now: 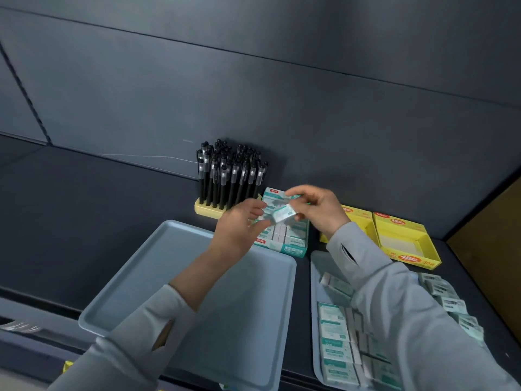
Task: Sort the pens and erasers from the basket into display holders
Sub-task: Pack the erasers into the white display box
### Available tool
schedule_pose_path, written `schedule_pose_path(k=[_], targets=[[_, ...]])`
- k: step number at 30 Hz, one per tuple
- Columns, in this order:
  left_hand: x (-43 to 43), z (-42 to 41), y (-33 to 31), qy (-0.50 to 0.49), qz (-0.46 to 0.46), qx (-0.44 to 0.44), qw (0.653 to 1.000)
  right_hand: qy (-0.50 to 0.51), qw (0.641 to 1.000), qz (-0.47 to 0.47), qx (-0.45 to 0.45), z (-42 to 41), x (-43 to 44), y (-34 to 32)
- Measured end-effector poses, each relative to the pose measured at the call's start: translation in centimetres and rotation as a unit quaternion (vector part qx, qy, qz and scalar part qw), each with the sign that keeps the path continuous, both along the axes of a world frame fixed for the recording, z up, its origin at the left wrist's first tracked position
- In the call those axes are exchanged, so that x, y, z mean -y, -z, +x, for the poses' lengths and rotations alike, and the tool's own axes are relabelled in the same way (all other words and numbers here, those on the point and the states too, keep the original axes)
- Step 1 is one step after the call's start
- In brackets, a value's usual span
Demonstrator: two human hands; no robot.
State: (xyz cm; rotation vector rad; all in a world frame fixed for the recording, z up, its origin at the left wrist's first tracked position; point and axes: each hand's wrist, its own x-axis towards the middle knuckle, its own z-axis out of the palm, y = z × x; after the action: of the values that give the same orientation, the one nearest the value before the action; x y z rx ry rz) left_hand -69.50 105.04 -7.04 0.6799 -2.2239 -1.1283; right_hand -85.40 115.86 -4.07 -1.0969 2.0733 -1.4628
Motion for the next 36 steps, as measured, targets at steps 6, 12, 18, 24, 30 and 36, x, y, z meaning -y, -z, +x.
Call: schedule_pose_path(k=[6, 12, 18, 24, 30, 36], targets=[[2.2, 0.7, 1.9, 0.156, -0.272, 0.138, 0.939, 0.067, 0.994, 0.088, 0.004, -1.8, 0.5, 1.6], [2.3, 0.6, 2.7, 0.145, -0.326, 0.099, 0.929, 0.055, 0.943, 0.163, -0.284, -1.3, 2.3, 2.6], [2.3, 0.9, 2.9, 0.158, -0.303, 0.097, 0.935, 0.048, 0.926, 0.141, -0.348, -1.5, 4.2, 3.4], [2.2, 0.9, 3.0, 0.153, -0.287, 0.108, 0.939, 0.022, 0.927, 0.150, -0.344, -2.1, 4.0, 3.6], [2.0, 0.8, 2.3, 0.129, -0.302, 0.110, 0.938, -0.045, 0.924, 0.169, -0.340, -1.4, -0.4, -0.1], [-1.8, 1.0, 0.9, 0.117, -0.345, 0.077, 0.928, -0.070, 0.895, 0.277, -0.342, 0.4, -10.7, -3.7]])
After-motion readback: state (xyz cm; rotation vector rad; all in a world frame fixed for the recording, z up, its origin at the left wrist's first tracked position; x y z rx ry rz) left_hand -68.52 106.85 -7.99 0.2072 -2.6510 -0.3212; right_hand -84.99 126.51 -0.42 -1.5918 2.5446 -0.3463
